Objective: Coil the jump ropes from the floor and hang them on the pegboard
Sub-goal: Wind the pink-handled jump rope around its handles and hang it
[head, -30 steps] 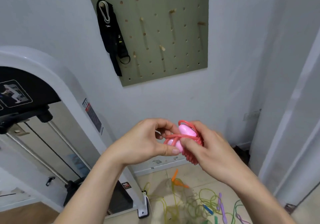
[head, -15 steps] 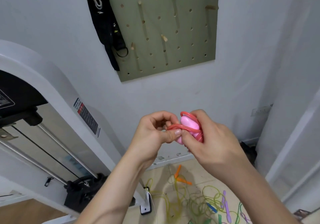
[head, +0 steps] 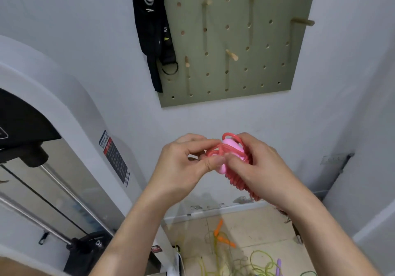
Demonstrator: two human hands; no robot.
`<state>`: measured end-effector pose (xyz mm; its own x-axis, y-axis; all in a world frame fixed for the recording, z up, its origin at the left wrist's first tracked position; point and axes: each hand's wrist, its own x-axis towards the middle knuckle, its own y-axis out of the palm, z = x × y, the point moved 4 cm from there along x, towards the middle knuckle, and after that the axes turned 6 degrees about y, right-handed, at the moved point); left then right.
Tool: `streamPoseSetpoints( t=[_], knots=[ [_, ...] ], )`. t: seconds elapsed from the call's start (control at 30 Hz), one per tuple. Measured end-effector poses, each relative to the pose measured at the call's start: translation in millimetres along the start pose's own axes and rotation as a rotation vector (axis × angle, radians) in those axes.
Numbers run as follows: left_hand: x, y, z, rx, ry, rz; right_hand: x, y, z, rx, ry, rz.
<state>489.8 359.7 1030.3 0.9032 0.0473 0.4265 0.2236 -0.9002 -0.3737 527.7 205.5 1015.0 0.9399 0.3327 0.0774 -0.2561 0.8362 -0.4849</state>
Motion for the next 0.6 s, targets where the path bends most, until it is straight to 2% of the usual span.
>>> streamPoseSetpoints(
  t=[0.17,0.27,0.37,0.43,0.5,0.6],
  knots=[
    [17,-32,25,0.146,0.263,-0.203,41,20,14,-0.079,0.011,-0.082],
    [30,-48,38,-0.083,0.136,-0.228,61,37,23,-0.194,0.000,-0.137],
    [41,-52,51,-0.501,-0.063,-0.225,72,53,37,-0.281,-0.088,-0.249],
    [46,-53,63,-0.714,-0.153,-0.289,77,61,45,-0.299,-0.149,-0.309],
    [50,-54,73,-0.766,-0.177,-0.360,80,66,52,-0.311,-0.196,-0.357],
    [59,-63,78,-0.643,-0.135,-0.471,86,71,60,-0.337,-0.235,-0.350]
  ],
)
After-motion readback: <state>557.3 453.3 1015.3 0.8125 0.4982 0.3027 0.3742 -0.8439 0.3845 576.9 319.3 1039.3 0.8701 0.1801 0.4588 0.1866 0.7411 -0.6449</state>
